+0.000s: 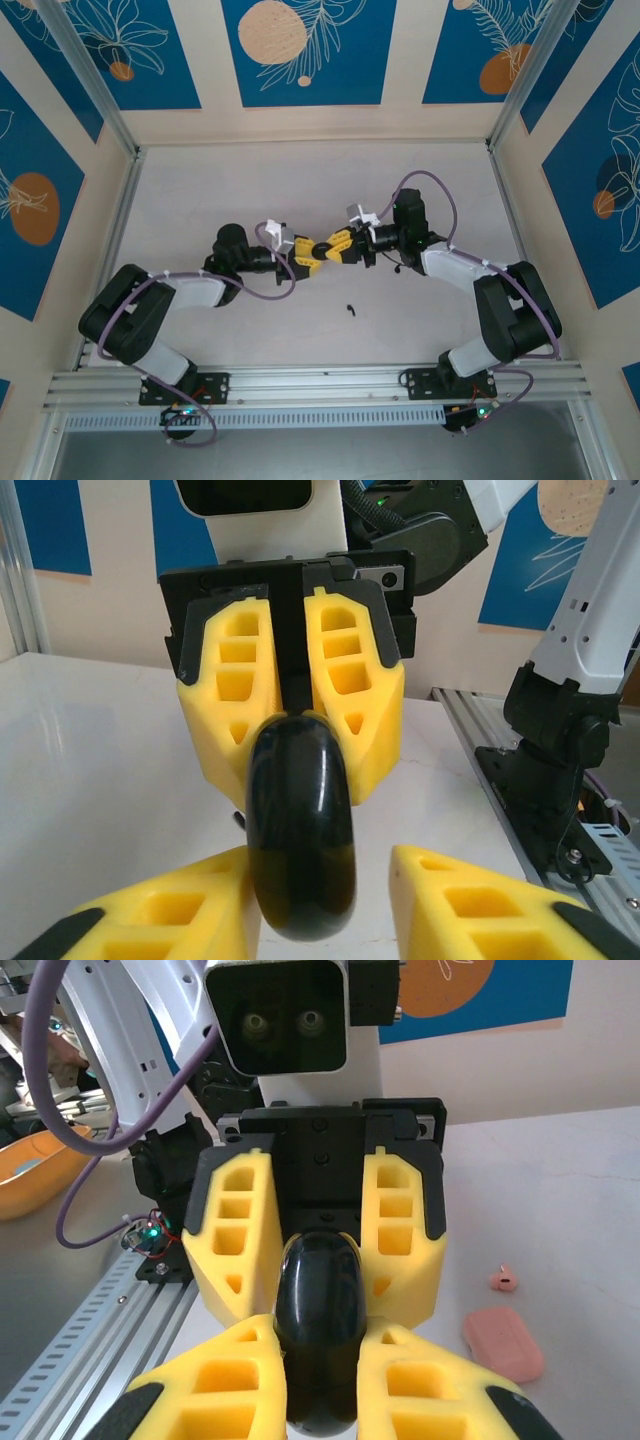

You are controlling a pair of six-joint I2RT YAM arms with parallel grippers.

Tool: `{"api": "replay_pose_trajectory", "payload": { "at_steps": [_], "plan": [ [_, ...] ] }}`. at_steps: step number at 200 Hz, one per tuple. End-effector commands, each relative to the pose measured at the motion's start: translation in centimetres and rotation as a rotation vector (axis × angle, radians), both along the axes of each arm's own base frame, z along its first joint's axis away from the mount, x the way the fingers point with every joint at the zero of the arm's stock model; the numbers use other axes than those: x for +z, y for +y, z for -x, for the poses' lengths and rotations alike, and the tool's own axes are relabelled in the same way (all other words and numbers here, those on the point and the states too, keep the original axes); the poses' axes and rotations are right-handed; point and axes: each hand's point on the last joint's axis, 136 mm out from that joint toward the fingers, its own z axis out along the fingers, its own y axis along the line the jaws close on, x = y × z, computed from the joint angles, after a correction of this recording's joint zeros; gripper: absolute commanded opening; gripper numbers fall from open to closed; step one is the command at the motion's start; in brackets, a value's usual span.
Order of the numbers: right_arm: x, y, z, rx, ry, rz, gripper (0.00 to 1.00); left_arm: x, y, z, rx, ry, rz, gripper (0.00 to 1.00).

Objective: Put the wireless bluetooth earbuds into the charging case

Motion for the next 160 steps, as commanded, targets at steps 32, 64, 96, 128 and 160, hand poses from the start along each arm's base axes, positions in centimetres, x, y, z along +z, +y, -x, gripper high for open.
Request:
{"api": "replay_pose_trajectory", "payload": {
  "at_steps": [32,64,96,128,160],
  "plan": [
    [0.7,0.6,0.1,0.040,-0.032,-0.017,0.12,1.6,-0.2,-0.1,-0.044,-0.037,0.057,0.27],
    [0.6,0.6,-0.1,0.034,-0.031,-0.012,0.13,1.8,-0.2,-0.2,-0.044,-0.038,0.063,0.11],
    [0.7,-0.2,-0.9,-0.053,-0.044,0.038,0.41,0.3,0.3,-0.9,0.004,-0.035,0.004,0.07],
    [0.9,-1.0,-1.1,-0.150,-0.120,0.140,0.54,-2.4,0.8,-1.2,0.058,-0.067,-0.160,0.07],
    [0.2,-0.4,-1.2,-0.181,-0.228,0.265,0.58,-3.8,1.6,-1.3,0.086,-0.120,-0.286,0.06]
  ]
}}
